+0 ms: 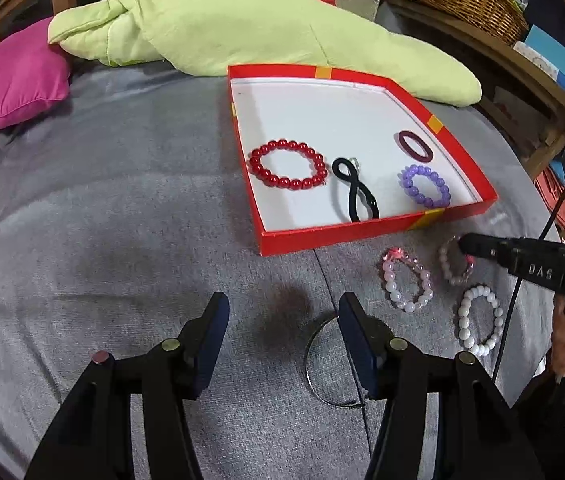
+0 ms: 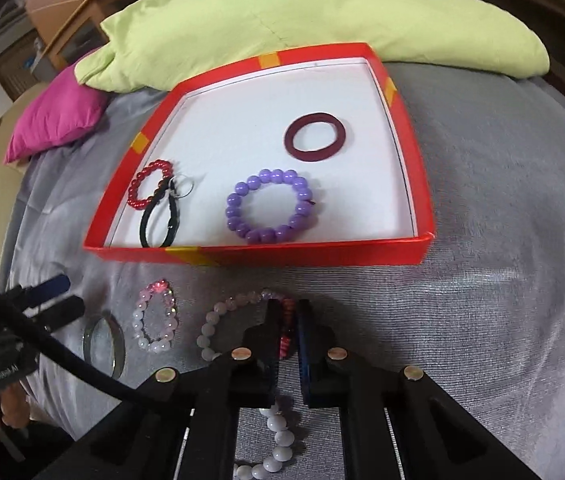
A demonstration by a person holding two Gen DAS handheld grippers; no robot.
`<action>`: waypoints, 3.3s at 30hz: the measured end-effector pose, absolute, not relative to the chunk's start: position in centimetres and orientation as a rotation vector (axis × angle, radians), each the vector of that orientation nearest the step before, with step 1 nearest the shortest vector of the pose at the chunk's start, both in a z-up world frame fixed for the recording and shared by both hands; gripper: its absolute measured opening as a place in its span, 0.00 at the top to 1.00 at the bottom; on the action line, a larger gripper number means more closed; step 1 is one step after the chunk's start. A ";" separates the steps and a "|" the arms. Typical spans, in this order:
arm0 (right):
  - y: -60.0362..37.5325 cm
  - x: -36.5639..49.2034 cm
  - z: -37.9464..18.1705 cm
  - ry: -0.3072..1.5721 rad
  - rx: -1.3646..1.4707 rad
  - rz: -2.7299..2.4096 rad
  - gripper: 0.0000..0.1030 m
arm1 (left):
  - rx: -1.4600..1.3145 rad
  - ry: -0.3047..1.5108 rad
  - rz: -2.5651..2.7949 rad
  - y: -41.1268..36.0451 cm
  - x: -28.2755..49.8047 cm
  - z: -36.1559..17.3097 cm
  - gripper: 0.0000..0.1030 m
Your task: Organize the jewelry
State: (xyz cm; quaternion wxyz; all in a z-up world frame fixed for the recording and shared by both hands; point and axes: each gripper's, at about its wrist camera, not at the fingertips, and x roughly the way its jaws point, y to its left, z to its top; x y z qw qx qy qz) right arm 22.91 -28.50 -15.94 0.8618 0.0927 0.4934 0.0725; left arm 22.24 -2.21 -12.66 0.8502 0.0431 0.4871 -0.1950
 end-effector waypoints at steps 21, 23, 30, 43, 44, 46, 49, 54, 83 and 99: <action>-28.5 23.5 -16.4 1.059 0.220 0.152 0.91 | 0.145 1.055 -0.580 -3.1 18.4 -13.0 0.31; -28.5 23.5 -16.4 1.060 0.223 0.156 0.90 | 0.160 1.061 -0.591 -3.8 18.1 -13.1 0.31; -28.6 23.6 -16.5 1.065 0.230 0.153 0.90 | 0.215 1.083 -0.566 -5.6 17.9 -14.1 0.31; -27.3 23.2 -16.2 1.032 0.122 0.138 0.90 | 0.212 1.045 -0.572 -6.6 18.6 -14.9 0.37; -27.1 23.2 -16.2 1.027 0.109 0.135 0.92 | 0.216 1.039 -0.563 -6.5 18.7 -14.9 0.39; -26.8 23.0 -16.0 1.014 0.085 0.128 0.92 | 0.208 1.032 -0.564 -6.2 18.9 -14.8 0.39; -26.7 23.0 -15.8 1.005 0.084 0.135 0.92 | 0.207 1.020 -0.564 -5.9 18.9 -14.6 0.39; -26.4 22.7 -15.2 0.991 0.125 0.181 0.92 | 0.192 0.992 -0.557 -5.4 18.9 -13.7 0.39; -25.6 20.2 -9.1 0.709 0.282 0.429 0.92 | 0.081 0.792 -0.473 -4.1 20.3 -8.9 0.39; -28.1 20.7 -9.0 0.682 0.362 0.343 0.92 | 0.125 0.780 -0.442 -6.7 20.8 -9.1 0.39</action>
